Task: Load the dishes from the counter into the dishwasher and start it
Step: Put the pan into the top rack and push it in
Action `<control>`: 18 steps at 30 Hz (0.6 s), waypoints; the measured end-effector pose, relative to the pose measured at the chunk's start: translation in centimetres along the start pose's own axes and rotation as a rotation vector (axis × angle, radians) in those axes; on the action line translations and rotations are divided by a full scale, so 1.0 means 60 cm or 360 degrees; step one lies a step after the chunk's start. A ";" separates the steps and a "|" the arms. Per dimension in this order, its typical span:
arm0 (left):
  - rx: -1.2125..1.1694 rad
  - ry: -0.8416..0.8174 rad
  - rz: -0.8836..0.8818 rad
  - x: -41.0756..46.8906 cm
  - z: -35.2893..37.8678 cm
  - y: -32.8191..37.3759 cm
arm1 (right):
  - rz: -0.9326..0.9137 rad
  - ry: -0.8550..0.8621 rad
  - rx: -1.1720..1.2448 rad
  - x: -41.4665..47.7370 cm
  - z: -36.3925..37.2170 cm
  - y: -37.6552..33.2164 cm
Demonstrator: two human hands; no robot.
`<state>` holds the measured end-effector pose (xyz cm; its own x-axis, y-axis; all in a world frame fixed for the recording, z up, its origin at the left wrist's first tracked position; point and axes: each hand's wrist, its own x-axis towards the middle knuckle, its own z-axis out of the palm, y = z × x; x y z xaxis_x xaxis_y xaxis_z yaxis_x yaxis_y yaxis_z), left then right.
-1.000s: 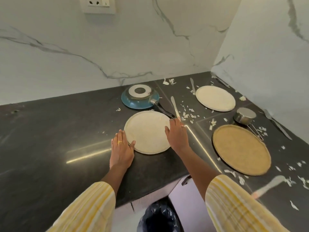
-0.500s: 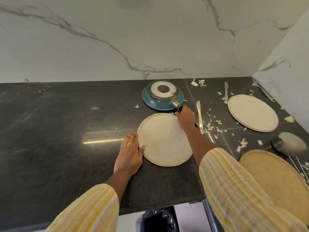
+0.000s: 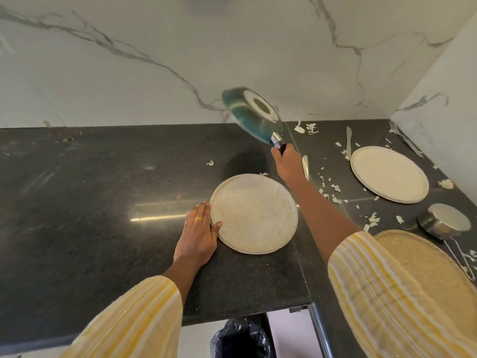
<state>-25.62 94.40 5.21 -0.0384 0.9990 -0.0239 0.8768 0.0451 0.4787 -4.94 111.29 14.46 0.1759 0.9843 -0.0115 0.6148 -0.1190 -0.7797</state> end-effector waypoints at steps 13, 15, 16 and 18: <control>-0.0099 0.0040 0.0073 -0.009 -0.017 0.011 | 0.0434 0.0090 0.1329 -0.186 -0.103 0.081; -0.0142 0.0086 0.0103 -0.012 -0.020 0.014 | 0.0382 0.0205 0.1108 -0.233 -0.105 0.095; -0.0173 0.0116 0.0122 -0.014 -0.023 0.015 | 0.0351 0.0241 0.1001 -0.259 -0.103 0.101; -0.0202 0.0173 0.0186 -0.024 -0.029 0.015 | 0.0303 0.0321 0.0769 -0.312 -0.092 0.112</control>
<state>-25.60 92.99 7.17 0.0028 0.9915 0.1298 0.8111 -0.0781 0.5797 0.14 91.36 12.92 0.4221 0.9014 -0.0970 0.1440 -0.1723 -0.9745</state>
